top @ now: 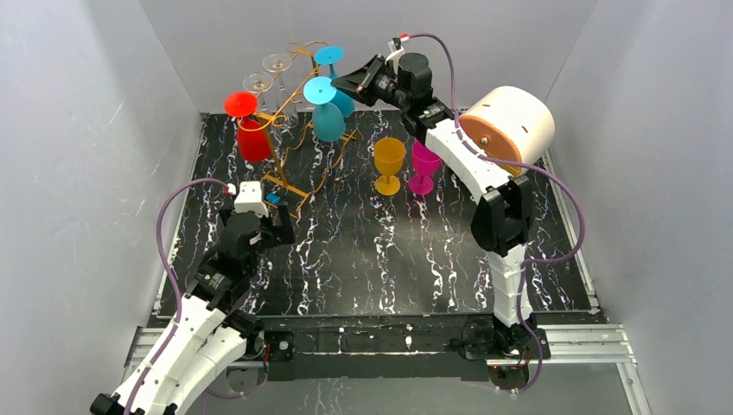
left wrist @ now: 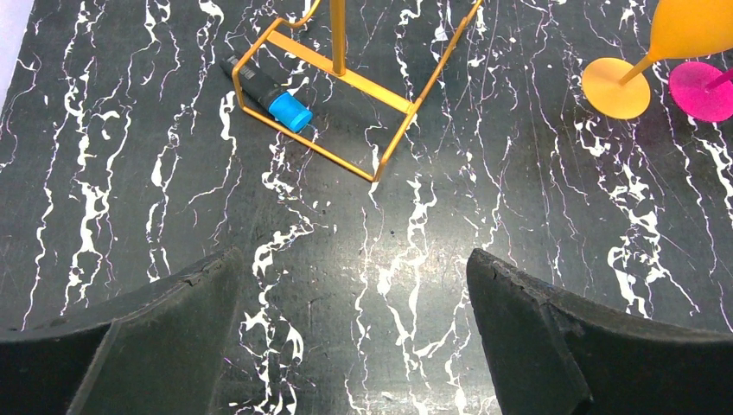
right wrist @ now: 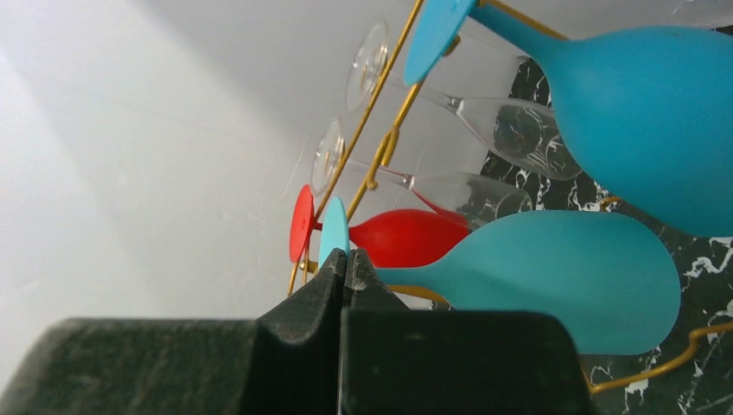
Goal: Take the wine glass off the wine glass rack
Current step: Place the wine glass at the center of the board.
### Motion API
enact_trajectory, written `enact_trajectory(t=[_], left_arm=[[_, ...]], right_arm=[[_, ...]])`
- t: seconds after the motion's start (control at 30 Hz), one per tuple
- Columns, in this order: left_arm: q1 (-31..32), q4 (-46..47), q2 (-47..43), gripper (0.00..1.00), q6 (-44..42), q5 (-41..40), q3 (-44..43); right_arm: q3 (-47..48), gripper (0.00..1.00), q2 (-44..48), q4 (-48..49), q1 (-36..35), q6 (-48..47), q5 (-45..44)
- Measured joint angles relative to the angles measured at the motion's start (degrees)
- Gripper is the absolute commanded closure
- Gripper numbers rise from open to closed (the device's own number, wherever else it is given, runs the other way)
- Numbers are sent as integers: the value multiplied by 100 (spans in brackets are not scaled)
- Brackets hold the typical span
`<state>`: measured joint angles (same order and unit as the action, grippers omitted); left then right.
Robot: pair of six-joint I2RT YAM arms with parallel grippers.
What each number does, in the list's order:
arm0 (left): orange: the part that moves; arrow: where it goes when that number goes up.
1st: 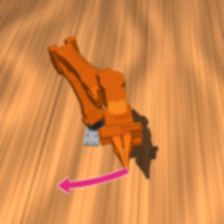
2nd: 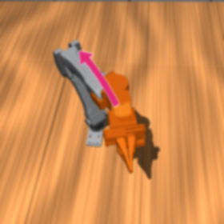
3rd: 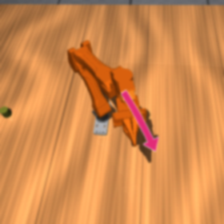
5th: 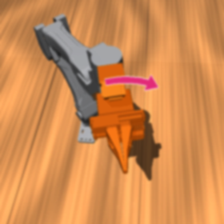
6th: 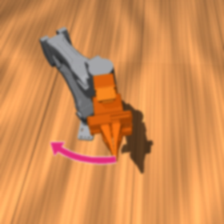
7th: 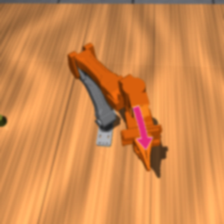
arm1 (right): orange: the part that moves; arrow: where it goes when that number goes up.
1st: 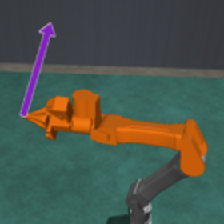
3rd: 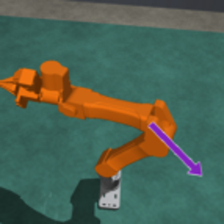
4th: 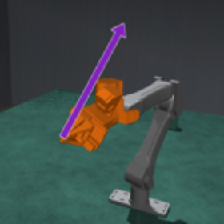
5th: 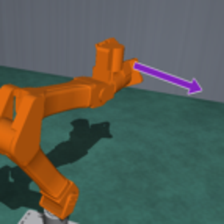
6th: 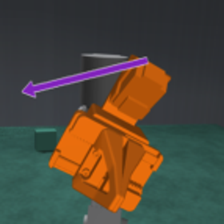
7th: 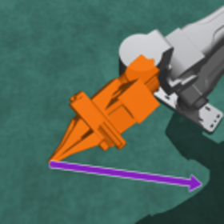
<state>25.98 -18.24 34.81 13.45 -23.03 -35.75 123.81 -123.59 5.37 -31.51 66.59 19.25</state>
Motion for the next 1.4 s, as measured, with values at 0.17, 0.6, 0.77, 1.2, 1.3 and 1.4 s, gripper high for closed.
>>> enact_trajectory(t=[0.17, 0.6, 0.77, 1.2, 1.3, 1.4], left_arm=[[0, 2, -24, 2, 7, -20, 0], [0, 157, -22, 2, 11, -219, 0], [0, 195, -105, 2, 15, -133, 2], [0, -146, 245, 2, 28, 1882, -1182], [0, 31, 323, 2, -22, 2957, -1458], [0, 203, 372, 2, 11, 4083, -1340]], right_arm=[[-581, 99, 313, 129, 7, -109, 168], [-2520, 99, 1803, 717, 39, -643, 1113], [-3593, 99, 2680, 1034, 35, -960, 1720], [-6450, 99, 4828, 1023, -151, -2435, 2610], [-6577, 99, 4789, 763, -151, -2789, 2726], [-6590, 99, 4782, 776, -151, -2955, 2769]])
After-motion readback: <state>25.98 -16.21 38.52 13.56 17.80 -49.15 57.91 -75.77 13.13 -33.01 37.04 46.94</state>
